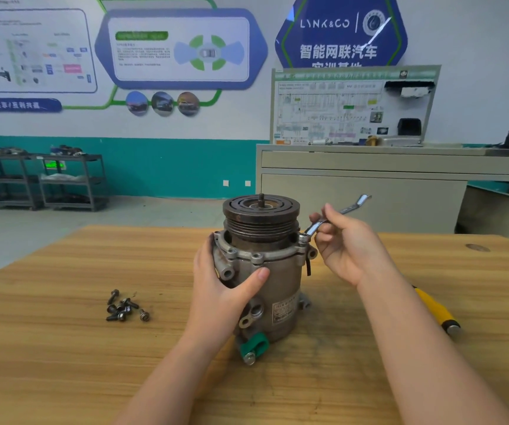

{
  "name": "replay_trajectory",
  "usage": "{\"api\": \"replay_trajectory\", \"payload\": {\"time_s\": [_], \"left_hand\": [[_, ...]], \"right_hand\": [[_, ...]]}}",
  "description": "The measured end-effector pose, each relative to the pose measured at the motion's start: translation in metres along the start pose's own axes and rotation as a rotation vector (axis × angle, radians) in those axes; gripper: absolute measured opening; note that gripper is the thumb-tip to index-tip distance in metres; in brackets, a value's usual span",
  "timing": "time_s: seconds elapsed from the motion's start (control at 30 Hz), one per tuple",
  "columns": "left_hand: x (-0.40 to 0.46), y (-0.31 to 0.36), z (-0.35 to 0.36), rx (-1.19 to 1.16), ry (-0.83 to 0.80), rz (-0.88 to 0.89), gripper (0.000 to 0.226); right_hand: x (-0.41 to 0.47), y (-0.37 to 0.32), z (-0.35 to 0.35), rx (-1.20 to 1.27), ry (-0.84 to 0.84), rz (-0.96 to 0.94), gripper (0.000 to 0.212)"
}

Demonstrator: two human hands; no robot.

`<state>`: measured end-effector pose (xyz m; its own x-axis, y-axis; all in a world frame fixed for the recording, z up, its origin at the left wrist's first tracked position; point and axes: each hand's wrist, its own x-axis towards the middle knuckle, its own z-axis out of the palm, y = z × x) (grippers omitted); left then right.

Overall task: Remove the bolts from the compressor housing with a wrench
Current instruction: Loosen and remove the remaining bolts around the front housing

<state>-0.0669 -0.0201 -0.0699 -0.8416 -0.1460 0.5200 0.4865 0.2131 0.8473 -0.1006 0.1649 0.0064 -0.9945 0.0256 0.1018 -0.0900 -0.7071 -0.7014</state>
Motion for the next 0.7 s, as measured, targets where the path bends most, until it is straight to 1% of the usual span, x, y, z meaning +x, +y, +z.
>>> {"api": "replay_trajectory", "payload": {"time_s": [0.1,0.13,0.17,0.3,0.37,0.47,0.6,0.7], "left_hand": [[0.000,-0.001,-0.001,0.013,0.002,0.000,0.098],[0.000,-0.002,-0.001,0.015,0.002,0.004,0.097],[0.000,-0.003,-0.001,0.018,0.000,0.007,0.096],[-0.001,-0.004,-0.002,0.026,-0.007,0.008,0.096],[-0.001,-0.002,-0.001,0.017,0.001,-0.001,0.096],[0.000,-0.001,-0.001,0.020,0.009,-0.007,0.098],[-0.001,-0.003,-0.001,0.038,0.003,-0.010,0.105],[-0.001,-0.003,-0.002,0.050,0.001,-0.016,0.108]], "right_hand": [[-0.005,-0.001,-0.005,0.199,0.015,-0.129,0.019],[-0.007,0.000,-0.007,0.212,0.035,-0.191,0.020],[-0.009,0.001,-0.007,0.170,0.064,-0.258,0.020],[-0.015,0.015,-0.002,-0.176,0.217,-0.573,0.018],[-0.017,0.021,0.001,-0.273,0.245,-0.702,0.017],[-0.023,0.024,0.003,-0.353,0.209,-0.835,0.014],[-0.032,0.028,0.007,-0.450,0.149,-0.969,0.013],[-0.037,0.034,0.008,-0.602,0.051,-1.075,0.014]]}}
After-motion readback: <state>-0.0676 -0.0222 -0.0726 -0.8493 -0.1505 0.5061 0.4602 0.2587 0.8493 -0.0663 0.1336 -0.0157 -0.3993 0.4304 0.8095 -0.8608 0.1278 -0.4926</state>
